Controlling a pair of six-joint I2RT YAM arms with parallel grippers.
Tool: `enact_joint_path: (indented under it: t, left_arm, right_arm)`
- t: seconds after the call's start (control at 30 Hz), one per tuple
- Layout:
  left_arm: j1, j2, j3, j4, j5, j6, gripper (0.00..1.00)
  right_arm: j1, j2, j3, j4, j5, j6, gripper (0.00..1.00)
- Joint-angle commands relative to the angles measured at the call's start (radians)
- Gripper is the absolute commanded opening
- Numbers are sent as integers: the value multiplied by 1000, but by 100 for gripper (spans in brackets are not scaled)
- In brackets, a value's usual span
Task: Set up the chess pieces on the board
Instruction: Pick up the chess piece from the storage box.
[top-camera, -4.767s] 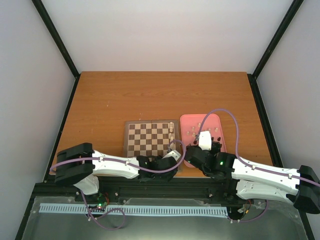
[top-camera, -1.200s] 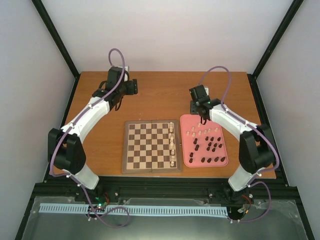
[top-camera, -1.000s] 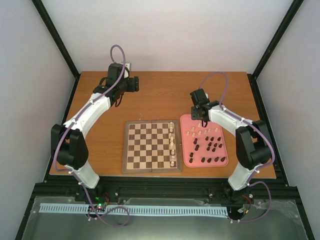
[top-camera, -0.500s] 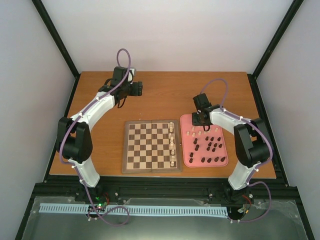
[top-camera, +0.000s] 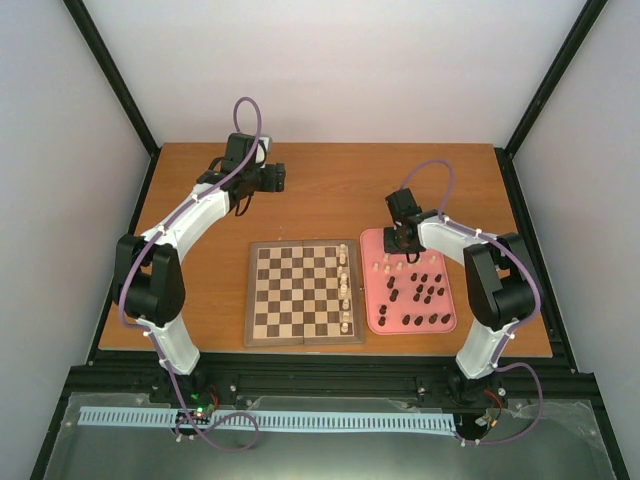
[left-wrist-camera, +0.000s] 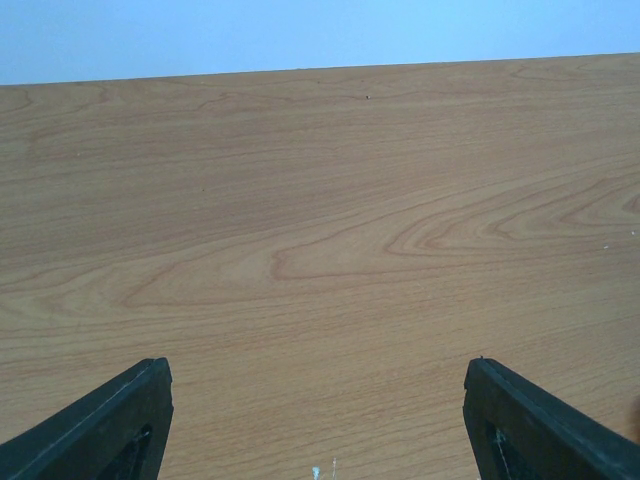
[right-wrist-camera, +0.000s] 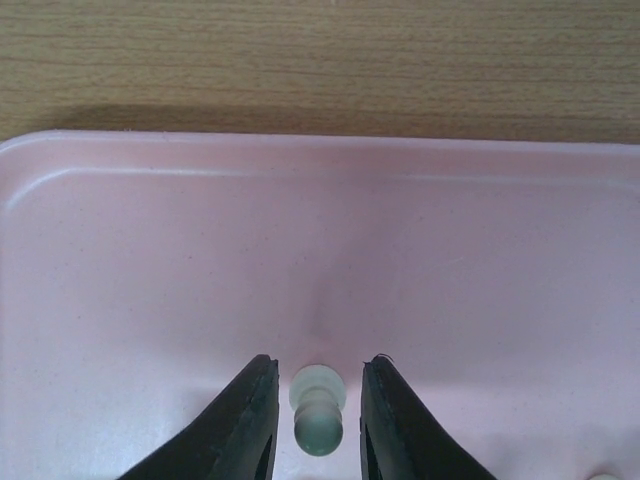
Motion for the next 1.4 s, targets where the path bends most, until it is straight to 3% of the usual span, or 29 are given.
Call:
enact_joint_path:
  t: [0.0, 0.7, 1.17, 1.37]
  left_arm:
    - [8, 6, 38, 4, 0, 8, 82]
    - [8, 1, 38, 0, -3, -3, 82]
    - [8, -7, 35, -2, -6, -9, 82]
    - [8, -13, 35, -4, -5, -8, 82]
  right_arm:
    - [-14, 3, 9, -6, 2, 4, 25]
    - [-14, -22, -12, -18, -13, 10, 23]
    - [-16, -42, -21, -22, -21, 13, 4]
    - [-15, -135, 5, -61, -11, 19, 3]
